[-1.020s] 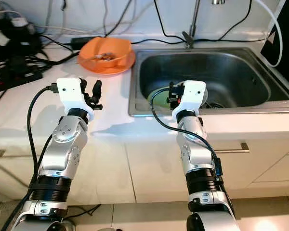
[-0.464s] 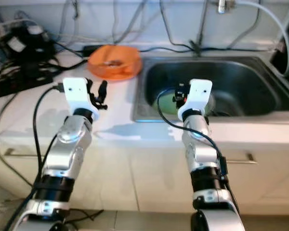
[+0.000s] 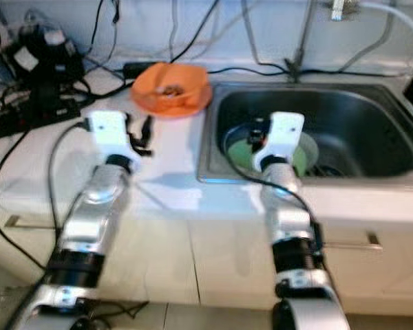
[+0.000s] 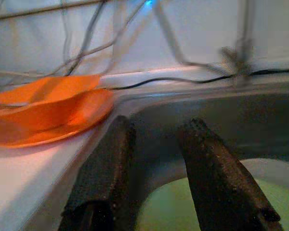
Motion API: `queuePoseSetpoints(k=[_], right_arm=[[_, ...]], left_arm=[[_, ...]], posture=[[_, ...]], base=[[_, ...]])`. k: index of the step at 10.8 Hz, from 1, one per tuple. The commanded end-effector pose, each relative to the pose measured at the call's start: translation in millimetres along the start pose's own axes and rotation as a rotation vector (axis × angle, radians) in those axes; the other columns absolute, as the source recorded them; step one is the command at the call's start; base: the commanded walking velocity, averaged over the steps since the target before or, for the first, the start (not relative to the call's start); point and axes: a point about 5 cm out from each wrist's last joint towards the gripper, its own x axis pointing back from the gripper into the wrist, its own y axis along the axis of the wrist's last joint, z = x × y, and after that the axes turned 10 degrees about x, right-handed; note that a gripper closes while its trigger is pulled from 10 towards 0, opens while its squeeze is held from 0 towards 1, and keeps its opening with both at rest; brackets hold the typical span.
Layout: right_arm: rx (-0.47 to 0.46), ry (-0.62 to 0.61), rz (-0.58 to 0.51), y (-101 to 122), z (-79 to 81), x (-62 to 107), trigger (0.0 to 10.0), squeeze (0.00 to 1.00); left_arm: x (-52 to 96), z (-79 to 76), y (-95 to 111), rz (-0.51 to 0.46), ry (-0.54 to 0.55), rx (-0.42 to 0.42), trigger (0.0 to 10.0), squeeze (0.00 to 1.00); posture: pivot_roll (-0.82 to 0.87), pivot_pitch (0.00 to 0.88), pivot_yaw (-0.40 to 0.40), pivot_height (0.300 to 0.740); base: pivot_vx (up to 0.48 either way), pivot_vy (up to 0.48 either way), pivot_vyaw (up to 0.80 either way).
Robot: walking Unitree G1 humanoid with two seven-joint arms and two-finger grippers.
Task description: Kitchen organization
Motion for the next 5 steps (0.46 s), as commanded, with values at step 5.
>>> queuePoseSetpoints(k=[5], right_arm=[[0.013,0.008,0.006,0.4,0.9,-0.5,10.0,0.00]], left_arm=[[-1.6,-2.5,1.8,0.001,-0.002,0.002,10.0,0.00]], posture=[[0.09,0.000,0.030,0.740]], base=[[0.318,0.000,0.00]])
